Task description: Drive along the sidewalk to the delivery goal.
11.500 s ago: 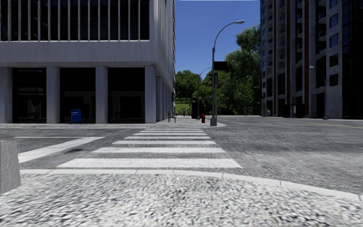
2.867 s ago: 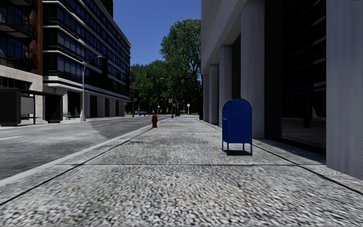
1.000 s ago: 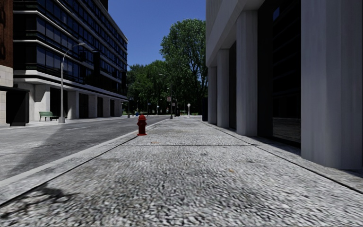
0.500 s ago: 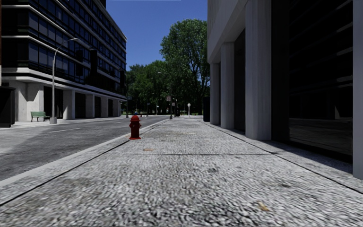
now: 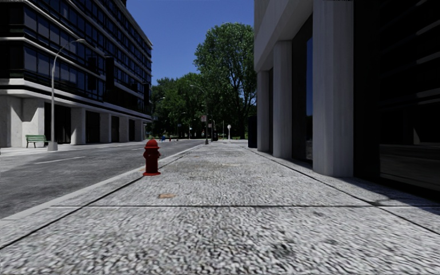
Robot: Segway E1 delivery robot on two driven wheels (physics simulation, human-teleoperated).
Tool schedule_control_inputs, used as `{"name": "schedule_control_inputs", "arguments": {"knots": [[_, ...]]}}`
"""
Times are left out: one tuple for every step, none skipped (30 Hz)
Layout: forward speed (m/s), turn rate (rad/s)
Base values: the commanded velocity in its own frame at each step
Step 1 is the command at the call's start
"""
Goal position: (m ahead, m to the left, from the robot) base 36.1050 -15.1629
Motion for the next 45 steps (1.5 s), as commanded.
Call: {"name": "schedule_control_inputs", "arguments": {"knots": [[2.0, -0.23], [2.0, -0.44], [2.0, -0.61], [2.0, -0.65], [2.0, -0.65], [2.0, -0.64], [2.0, -0.17], [2.0, -0.03], [2.0, 0.0], [2.0, 0.0], [2.0, 0.0], [2.0, 0.0], [2.0, 0.0], [2.0, 0.0], [2.0, 0.0], [2.0, 0.0], [2.0, 0.0], [2.0, 0.0], [2.0, 0.0], [2.0, 0.0], [2.0, 0.0], [2.0, 0.0], [2.0, 0.0], [2.0, 0.0], [2.0, 0.0], [2.0, 0.0], [2.0, 0.0], [2.0, 0.0], [2.0, 0.0], [2.0, 0.0], [2.0, 0.0], [2.0, 0.0], [2.0, 0.0], [2.0, 0.0], [2.0, 0.0], [2.0, 0.0], [2.0, 0.0], [2.0, 0.0], [2.0, 0.0], [2.0, 0.0], [2.0, 0.0], [2.0, 0.0], [2.0, 0.0], [2.0, 0.0], [2.0, 0.0]]}}
